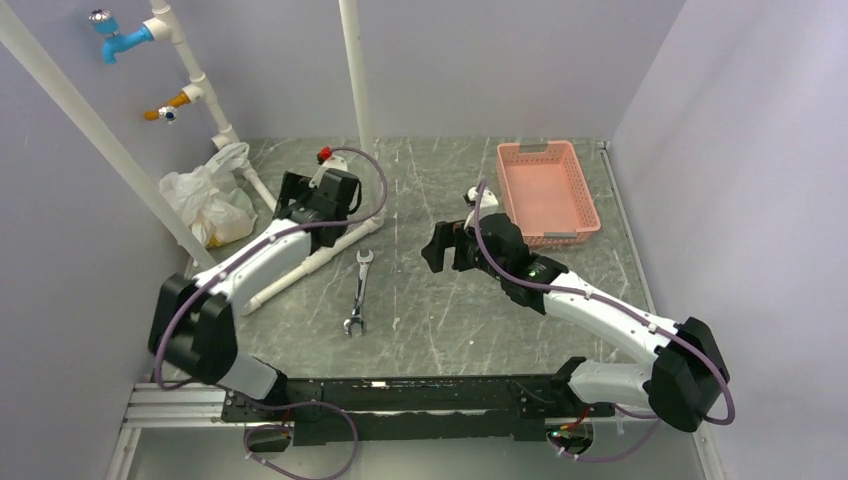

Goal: Take the fake fruits out of the plastic bag

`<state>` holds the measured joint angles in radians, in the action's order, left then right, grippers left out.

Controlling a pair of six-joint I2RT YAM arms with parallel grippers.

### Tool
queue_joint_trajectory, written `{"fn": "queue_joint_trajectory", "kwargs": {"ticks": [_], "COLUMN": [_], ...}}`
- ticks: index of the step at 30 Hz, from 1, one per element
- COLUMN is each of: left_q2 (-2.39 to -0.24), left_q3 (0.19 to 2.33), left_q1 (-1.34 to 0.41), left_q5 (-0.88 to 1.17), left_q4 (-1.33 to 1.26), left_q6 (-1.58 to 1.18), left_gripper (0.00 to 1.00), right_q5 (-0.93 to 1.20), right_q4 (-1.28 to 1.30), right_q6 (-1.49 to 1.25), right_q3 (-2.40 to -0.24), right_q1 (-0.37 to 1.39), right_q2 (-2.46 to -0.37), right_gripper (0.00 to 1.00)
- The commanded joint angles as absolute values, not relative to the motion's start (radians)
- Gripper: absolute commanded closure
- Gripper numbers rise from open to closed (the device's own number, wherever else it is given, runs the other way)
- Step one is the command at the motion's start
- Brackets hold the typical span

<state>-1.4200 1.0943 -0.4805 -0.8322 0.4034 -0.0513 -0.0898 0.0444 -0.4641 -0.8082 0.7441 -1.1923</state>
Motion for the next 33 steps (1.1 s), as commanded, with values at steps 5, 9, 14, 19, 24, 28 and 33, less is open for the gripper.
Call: {"fn": "queue_joint_trajectory", "kwargs": {"ticks": [5, 9, 14, 19, 24, 28, 33], "left_q2": [-1.699, -1.798, -1.803, -1.844, -1.914, -1.895, -1.897], "left_q3": [1.312, 1.406, 1.407, 1.445, 1.519, 1.512, 1.507], "left_q1": [-0.350, -0.244, -0.143, -0.058, -0.021, 0.030, 0.053], "left_q5": [-0.973, -0.982, -0.980, -0.956, -0.985, -0.911, -0.855], "left_q4": [0.576, 0.642, 0.515, 0.460, 0.476, 0.509, 0.536], "left_q6": [-0.090, -0.146, -0.070, -0.059, -0.056, -0.146, -0.170], "left_gripper": [0.00, 0.01, 0.00, 0.01, 0.01, 0.03, 0.14], "right_q5": [-0.014, -0.006, 0.056, 0.097, 0.102, 0.093, 0.092], "right_q4": [-0.032, -0.029, -0.058, -0.087, -0.095, -0.095, -0.089], "right_q6": [-0.373, -0.341, -0.356, -0.371, -0.371, -0.372, -0.372], "right_q3": [-0.728, -0.702, -0.682, -0.655, -0.646, -0.642, -0.656], "right_q1": [0.747, 0.746, 0.747, 0.747, 0.758, 0.758, 0.759], "right_q2": [-1.058, -1.001, -0.973, -0.970, -0.973, -0.975, -0.997], "right_gripper": [0.00, 0.00, 0.00, 0.00, 0.00, 0.00, 0.00]}}
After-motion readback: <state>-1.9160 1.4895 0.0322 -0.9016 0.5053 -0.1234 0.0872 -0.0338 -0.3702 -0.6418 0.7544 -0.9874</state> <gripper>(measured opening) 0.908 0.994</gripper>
